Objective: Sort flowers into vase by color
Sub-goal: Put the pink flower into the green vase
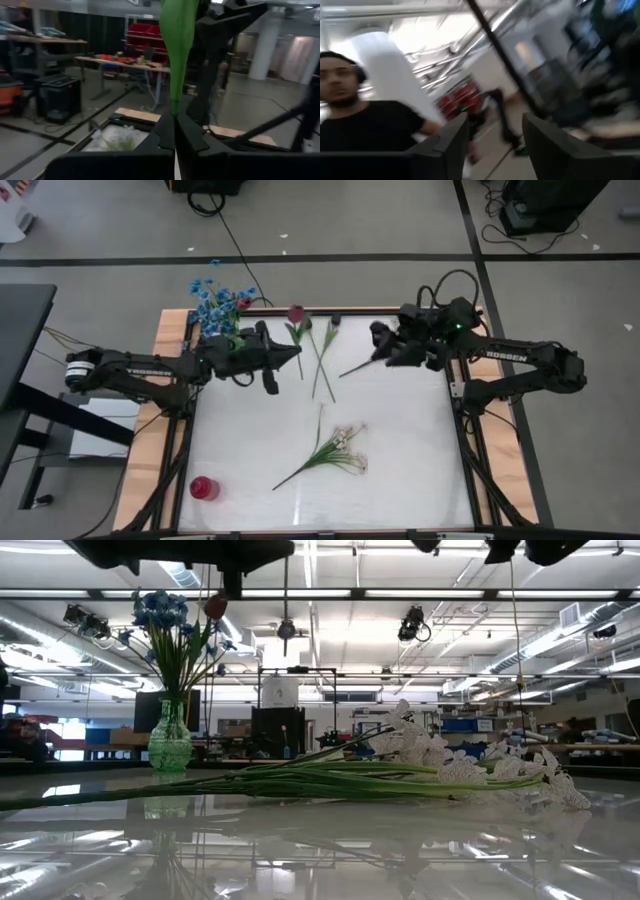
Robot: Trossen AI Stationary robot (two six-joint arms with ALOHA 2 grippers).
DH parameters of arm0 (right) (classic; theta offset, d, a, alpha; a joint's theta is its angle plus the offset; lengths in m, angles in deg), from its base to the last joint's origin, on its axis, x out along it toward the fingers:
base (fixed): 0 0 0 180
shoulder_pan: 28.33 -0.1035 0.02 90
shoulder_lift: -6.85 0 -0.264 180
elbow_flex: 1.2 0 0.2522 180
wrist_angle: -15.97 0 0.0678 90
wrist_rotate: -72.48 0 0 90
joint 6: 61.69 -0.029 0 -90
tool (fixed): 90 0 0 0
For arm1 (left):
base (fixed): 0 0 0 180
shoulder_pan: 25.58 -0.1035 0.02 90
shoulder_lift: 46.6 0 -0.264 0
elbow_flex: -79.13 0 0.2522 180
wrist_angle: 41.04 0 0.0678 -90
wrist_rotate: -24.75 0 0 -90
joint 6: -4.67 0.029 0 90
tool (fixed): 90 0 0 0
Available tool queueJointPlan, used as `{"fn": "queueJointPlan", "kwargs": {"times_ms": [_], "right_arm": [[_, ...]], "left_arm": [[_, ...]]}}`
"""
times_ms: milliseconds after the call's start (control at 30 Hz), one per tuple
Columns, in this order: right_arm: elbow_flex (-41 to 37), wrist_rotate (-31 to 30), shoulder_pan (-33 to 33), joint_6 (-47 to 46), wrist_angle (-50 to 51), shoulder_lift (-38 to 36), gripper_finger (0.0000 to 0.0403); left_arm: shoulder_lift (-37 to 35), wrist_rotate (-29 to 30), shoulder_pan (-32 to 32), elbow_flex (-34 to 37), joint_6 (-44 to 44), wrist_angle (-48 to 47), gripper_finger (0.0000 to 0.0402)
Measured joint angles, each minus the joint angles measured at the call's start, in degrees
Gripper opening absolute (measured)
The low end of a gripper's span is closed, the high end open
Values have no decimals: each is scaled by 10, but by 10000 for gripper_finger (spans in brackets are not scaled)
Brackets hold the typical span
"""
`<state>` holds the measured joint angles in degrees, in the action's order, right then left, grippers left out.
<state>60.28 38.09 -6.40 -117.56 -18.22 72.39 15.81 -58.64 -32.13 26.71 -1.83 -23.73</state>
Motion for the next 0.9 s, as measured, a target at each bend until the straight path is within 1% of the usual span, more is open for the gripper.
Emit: {"fn": "queueJointPlan", "kwargs": {"times_ms": [167,267,400,500,567,733,900], "right_arm": [[0,-76,34,117,1,-1,140],[0,-111,50,192,4,-3,105],[0,-129,71,267,34,-11,54],[0,-135,89,316,93,-32,17],[0,-152,102,354,150,-56,8],[0,-227,118,448,280,-117,19],[0,-246,120,501,340,-151,9]], "left_arm": [[-46,28,6,14,-4,5,1],[-71,33,8,15,-4,-2,1],[-102,34,8,16,-5,-28,1],[-122,30,8,16,-20,-58,2],[-131,20,8,16,-28,-68,2],[-143,8,22,16,-33,-93,2],[-141,8,31,16,-32,-132,2]]}}
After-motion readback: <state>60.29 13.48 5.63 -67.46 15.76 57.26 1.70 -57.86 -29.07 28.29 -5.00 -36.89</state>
